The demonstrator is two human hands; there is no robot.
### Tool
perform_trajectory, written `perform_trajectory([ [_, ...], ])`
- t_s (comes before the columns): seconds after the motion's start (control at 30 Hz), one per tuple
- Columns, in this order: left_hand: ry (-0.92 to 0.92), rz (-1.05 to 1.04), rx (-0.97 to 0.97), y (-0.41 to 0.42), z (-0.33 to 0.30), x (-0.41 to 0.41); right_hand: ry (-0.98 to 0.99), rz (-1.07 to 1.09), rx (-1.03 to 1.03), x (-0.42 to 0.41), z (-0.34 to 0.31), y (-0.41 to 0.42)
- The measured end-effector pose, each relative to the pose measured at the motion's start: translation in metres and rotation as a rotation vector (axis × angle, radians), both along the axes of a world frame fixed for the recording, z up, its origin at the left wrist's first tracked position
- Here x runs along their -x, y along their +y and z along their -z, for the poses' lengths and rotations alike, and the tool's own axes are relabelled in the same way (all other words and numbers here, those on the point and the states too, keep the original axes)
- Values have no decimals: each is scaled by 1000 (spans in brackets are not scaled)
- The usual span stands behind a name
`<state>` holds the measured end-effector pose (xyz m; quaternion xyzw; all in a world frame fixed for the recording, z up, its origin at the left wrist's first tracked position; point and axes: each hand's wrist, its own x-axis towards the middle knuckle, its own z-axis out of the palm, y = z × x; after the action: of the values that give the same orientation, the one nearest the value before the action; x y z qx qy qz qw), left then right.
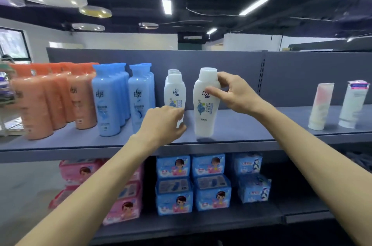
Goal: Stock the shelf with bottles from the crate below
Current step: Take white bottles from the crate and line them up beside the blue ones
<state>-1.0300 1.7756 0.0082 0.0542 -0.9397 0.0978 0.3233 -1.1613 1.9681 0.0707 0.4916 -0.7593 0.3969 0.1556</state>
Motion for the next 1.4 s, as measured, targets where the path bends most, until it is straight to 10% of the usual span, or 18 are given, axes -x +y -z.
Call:
perform_trajectory([
  [1.4,51,84,-64,3,48,73,-298,103,-88,71,103,-44],
])
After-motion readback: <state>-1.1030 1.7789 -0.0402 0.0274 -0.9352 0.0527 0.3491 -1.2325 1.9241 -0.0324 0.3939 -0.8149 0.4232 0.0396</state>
